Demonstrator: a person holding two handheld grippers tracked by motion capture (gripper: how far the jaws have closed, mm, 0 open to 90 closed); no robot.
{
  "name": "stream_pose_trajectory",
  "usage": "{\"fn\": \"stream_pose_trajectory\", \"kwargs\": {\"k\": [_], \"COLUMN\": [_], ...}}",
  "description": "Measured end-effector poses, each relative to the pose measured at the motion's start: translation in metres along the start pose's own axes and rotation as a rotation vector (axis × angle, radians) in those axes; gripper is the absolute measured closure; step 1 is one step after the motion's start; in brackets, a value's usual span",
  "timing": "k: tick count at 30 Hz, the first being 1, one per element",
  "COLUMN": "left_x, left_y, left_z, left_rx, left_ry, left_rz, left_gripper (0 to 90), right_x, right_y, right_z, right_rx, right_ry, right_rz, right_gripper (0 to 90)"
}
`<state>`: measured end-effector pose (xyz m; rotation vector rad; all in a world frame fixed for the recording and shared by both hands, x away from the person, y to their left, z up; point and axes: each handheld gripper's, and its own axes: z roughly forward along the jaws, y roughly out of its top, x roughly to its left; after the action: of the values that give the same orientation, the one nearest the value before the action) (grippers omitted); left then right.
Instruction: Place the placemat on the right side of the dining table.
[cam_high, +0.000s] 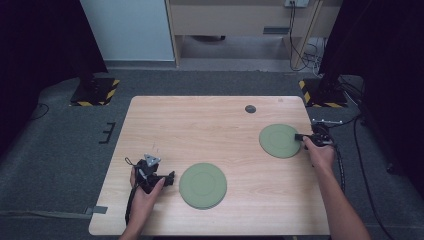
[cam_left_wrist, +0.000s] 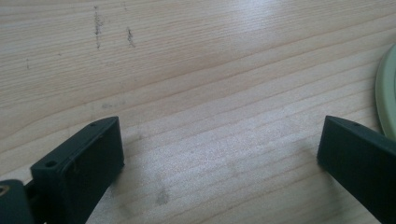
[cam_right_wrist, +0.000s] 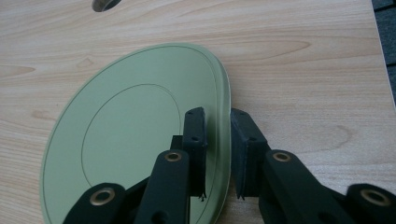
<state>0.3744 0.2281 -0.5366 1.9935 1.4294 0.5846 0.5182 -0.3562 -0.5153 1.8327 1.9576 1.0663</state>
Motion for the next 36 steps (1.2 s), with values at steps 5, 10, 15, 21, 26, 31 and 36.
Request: {"fn": "stream_pose_trajectory", "kwargs": {"k": [5,10,15,21,26,31,36], "left_x": [0.0,0.0,0.0,0.0,0.0,0.0,0.0], "left_y": [0.0,0.0,0.0,0.0,0.0,0.0,0.0], "left_z": [0.0,0.0,0.0,0.0,0.0,0.0,0.0], "left_rx": [0.0,0.0,0.0,0.0,0.0,0.0,0.0], "left_ry": [0.0,0.0,0.0,0.0,0.0,0.0,0.0], "left_rz": [0.0,0.0,0.0,0.0,0.0,0.0,0.0], "left_gripper": [0.0,0.0,0.0,0.0,0.0,0.0,0.0], "right_x": [-0.0004,-0.0017,-0.0023,-0.0022,-0.0014,-0.0008,-0.0014], "right_y": [0.0,-0.001,-0.003,-0.0035,-0.0047,-0.0043,-0.0028], "right_z": [0.0015,0.0037,0.005,0.0056,0.0072,0.0075,0.0043], "right_rx": [-0.003,-0.007,-0.011,-0.015,-0.007,-0.009,-0.027], "right_ry": [-0.012,-0.027,-0.037,-0.054,-0.069,-0.085,-0.104], "right_rz": [-0.005,-0.009,-0.02,-0.031,-0.052,-0.059,-0.052], "right_gripper": [75.7,74.2,73.3,70.9,69.4,64.6,54.8]}}
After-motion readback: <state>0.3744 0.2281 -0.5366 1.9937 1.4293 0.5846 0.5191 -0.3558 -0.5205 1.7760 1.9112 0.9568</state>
